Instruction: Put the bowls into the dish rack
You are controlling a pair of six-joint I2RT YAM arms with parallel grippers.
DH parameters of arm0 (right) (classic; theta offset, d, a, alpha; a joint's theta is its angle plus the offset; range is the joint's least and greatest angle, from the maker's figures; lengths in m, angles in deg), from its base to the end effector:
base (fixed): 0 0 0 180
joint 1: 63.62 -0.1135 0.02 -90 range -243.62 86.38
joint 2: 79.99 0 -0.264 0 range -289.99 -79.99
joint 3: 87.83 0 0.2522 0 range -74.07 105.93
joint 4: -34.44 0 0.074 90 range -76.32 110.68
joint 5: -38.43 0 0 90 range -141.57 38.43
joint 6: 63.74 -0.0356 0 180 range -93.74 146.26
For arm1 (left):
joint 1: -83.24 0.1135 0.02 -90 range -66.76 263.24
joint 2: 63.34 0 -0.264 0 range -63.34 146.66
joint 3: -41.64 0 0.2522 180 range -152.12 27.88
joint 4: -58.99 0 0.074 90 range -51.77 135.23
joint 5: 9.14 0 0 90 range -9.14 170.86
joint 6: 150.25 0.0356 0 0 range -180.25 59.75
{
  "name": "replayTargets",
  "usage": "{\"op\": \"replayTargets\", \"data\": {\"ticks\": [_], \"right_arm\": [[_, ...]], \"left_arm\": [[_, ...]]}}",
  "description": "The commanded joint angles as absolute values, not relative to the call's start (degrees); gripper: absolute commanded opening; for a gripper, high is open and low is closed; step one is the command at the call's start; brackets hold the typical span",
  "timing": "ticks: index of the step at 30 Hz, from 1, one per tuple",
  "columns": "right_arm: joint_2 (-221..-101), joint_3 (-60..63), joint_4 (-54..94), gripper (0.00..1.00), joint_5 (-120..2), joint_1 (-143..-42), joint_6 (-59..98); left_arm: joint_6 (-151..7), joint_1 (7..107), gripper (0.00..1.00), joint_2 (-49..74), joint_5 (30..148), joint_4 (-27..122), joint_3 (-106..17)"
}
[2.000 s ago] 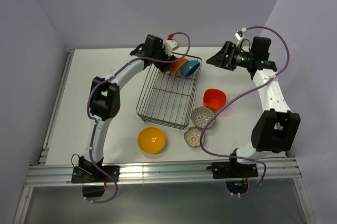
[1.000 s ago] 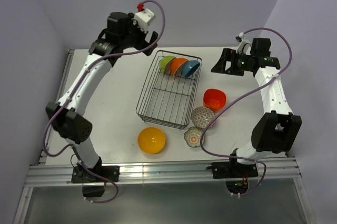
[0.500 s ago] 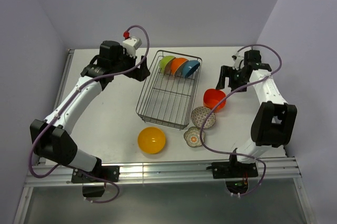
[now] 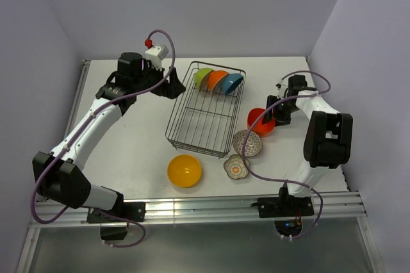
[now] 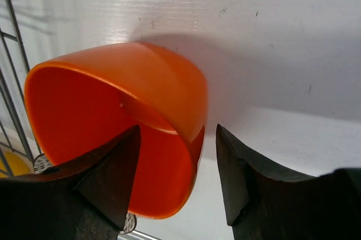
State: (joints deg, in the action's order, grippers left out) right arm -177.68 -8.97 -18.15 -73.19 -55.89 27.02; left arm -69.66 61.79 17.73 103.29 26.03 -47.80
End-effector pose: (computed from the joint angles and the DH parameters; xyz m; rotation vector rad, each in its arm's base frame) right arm 0.3269 -0.0311 0.1922 0.0815 2.7516 0.4906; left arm 0.2982 -0.1318 0.3665 0.4688 1.9868 -0.7330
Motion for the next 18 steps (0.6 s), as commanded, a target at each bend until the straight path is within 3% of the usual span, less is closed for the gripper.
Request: {"op": "replayTargets", "data": {"ticks": [1,6,12,13,18], "right_arm": [[-178.33,-9.47,-14.39,0.61,-72.75,-56.24,26.79],[-178.34,-9.91,-13.16,0.44,-73.01,-56.24,26.52],[-176.14,-8.77,-13.24,0.11,-74.24,-55.8,26.61],[-175.79,-7.72,-13.42,0.02,-74.68,-55.45,26.61],[-172.28,-3.85,-13.69,0.0,-80.55,-53.51,26.35]], "left_arm": [[-71.41,61.97,0.94,16.11,105.47,29.49,-47.18],[-71.76,61.97,0.93,16.11,105.82,29.05,-46.66],[-71.15,62.06,0.93,15.41,105.2,29.23,-46.66],[-71.06,61.97,0.94,15.41,105.29,29.23,-47.09],[-71.58,61.97,0.96,15.84,106.43,28.44,-49.29]]}}
